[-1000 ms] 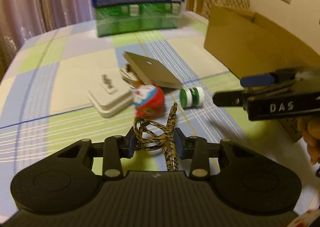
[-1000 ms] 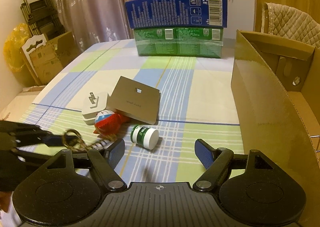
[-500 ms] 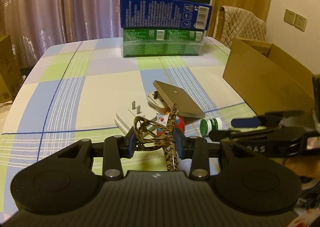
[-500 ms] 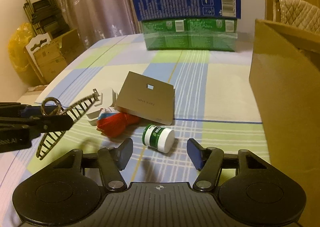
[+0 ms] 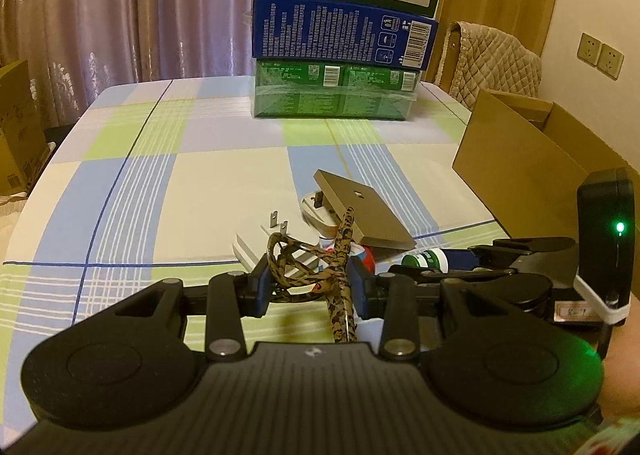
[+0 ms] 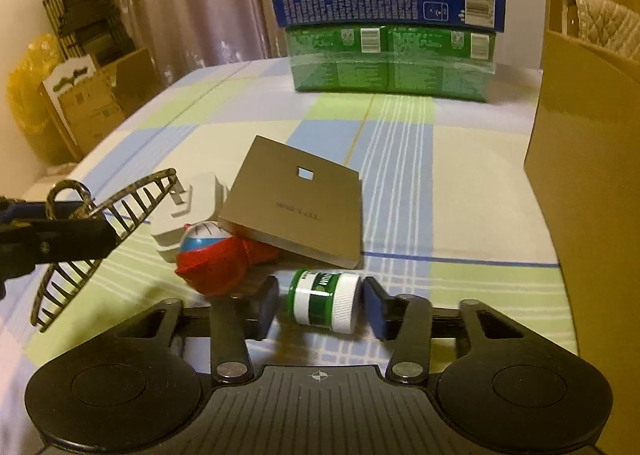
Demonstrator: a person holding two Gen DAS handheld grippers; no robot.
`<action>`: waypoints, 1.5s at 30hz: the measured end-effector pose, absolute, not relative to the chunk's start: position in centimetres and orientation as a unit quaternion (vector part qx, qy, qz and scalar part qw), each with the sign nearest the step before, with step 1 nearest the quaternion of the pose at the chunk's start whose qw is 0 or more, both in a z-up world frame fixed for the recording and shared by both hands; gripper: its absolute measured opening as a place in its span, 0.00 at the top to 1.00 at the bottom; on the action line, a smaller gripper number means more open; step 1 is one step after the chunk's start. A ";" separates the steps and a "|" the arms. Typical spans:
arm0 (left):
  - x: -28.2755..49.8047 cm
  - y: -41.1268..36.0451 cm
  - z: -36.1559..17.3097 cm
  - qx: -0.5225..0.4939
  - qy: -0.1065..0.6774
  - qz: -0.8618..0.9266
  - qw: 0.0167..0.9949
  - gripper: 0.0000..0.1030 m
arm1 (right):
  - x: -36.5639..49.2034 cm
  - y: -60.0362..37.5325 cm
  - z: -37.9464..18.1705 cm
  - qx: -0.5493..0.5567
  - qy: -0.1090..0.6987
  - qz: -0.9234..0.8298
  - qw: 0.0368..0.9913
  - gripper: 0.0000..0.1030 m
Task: Organize rigid objects
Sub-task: 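Grasp the green-and-white pill bottle with the right tool while the left tool holds the cord, then carry the cord and pill bottle over the cardboard box with both tools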
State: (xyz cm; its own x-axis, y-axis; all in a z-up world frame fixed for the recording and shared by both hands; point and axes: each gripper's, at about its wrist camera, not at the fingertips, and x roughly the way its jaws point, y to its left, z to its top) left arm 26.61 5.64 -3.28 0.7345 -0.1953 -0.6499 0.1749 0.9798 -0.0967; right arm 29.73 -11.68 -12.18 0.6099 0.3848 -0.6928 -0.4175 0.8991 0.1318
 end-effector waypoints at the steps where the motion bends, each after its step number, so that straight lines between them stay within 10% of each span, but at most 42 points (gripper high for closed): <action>1: 26.6 5.6 -3.3 -0.014 0.351 -0.100 0.931 0.68 | 29.7 -11.7 -12.2 -0.023 0.381 0.225 0.896 0.69; 45: 9.3 -3.5 5.6 -0.045 0.299 -0.105 0.947 0.68 | 8.8 -23.5 0.9 0.019 0.276 0.194 0.941 0.72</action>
State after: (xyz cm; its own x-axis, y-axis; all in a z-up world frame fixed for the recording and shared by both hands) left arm 9.27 -3.54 5.58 0.7989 -0.2252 -0.5578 0.1714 0.9741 -0.1478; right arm 8.78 -23.53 0.87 0.7722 0.3753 -0.5127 -0.3540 0.9242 0.1432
